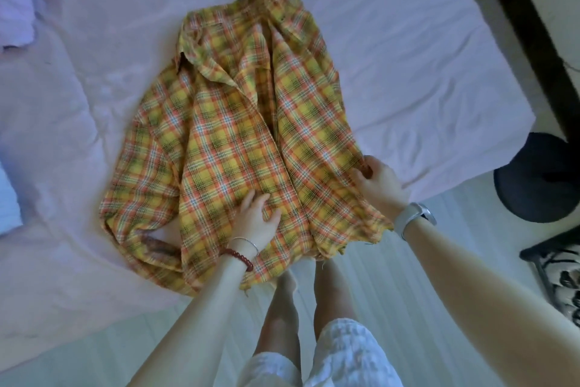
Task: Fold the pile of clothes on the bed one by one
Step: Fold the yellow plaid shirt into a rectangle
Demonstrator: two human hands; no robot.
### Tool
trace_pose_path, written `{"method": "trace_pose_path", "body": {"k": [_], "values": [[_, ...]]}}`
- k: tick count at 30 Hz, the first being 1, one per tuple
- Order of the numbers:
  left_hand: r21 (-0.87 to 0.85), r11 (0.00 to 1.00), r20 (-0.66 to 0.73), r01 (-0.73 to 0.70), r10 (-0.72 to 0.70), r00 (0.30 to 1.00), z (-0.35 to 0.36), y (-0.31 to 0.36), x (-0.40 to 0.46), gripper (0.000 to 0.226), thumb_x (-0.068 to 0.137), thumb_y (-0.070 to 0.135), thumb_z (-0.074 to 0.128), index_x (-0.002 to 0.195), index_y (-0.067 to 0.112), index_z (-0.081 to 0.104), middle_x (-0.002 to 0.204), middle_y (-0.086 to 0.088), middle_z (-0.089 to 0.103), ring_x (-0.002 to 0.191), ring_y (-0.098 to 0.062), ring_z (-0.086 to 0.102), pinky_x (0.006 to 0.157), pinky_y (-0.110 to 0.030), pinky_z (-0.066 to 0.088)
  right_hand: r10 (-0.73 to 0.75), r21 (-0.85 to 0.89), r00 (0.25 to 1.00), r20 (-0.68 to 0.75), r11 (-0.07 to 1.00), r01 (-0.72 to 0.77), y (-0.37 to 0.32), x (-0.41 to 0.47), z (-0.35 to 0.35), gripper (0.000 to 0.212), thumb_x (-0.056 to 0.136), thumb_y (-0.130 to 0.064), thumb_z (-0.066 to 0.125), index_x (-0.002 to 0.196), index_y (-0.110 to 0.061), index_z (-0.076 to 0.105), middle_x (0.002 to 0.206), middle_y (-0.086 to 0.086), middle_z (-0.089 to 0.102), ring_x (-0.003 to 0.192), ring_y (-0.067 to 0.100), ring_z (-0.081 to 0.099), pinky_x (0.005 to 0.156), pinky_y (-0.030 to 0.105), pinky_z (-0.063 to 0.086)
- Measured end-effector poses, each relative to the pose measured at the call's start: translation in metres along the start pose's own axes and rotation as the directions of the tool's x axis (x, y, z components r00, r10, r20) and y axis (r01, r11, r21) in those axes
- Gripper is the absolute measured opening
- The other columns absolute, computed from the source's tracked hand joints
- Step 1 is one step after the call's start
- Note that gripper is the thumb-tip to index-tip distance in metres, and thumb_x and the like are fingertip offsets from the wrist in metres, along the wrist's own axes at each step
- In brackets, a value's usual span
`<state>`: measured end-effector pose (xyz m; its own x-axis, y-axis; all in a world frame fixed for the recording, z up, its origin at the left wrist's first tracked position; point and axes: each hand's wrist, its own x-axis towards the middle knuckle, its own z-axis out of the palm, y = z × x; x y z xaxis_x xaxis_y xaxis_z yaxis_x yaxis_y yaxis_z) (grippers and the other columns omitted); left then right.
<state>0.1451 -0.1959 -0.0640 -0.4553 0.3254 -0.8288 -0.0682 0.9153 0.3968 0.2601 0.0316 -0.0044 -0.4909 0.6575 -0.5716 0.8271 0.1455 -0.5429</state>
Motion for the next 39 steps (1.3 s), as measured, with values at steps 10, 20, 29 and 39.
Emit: {"method": "trace_pose_path", "body": {"k": [10,20,29,39], "values": [[-0.479,0.872,-0.106,-0.103,0.059,0.993,-0.037,0.077,-0.027,0.027,0.092,0.031,0.053,0.116,0.017,0.052,0.120,-0.007,0.059,0.100,-0.020,0.060,0.093,-0.036,0.048,-0.320,0.059,0.934,0.160,0.947,0.315,-0.005,-0.042,0.052,0.037,0.092,-0.010,0.043,0.128,-0.010,0.052,0.123,0.006,0.052,0.102,0.016,0.052,0.091,0.034,0.046],[0.035,0.959,-0.383,-0.282,0.273,0.882,-0.026,0.112,-0.011,0.057,0.080,0.044,0.067,0.129,0.020,0.049,0.119,-0.002,0.033,0.107,-0.020,0.046,0.092,-0.028,0.043,-0.193,0.050,0.961,0.199,0.981,0.186,-0.005,-0.041,0.097,0.049,0.091,-0.017,0.050,0.139,-0.016,0.040,0.122,0.009,0.048,0.112,0.025,0.043,0.094,0.037,0.040],[0.188,0.969,-0.380,-0.159,0.221,0.898,-0.017,0.126,0.007,0.017,0.094,0.023,0.051,0.102,0.010,0.058,0.112,-0.009,0.054,0.087,-0.023,0.053,0.063,-0.028,0.036,0.055,0.015,0.987,0.149,0.998,-0.058,0.019,-0.029,0.083,0.014,0.095,-0.018,0.046,0.094,-0.011,0.058,0.078,0.003,0.056,0.068,0.021,0.051,0.060,0.034,0.042],[-0.862,0.483,0.061,0.152,-0.198,0.978,-0.009,0.118,-0.010,0.022,0.098,0.033,0.043,0.111,0.018,0.049,0.116,-0.013,0.056,0.104,-0.031,0.053,0.092,-0.049,0.044,-0.186,-0.053,0.970,-0.154,0.982,0.180,0.046,-0.069,0.035,0.024,0.094,-0.025,0.041,0.100,-0.008,0.057,0.084,0.006,0.061,0.067,0.022,0.052,0.059,0.031,0.039]]}}
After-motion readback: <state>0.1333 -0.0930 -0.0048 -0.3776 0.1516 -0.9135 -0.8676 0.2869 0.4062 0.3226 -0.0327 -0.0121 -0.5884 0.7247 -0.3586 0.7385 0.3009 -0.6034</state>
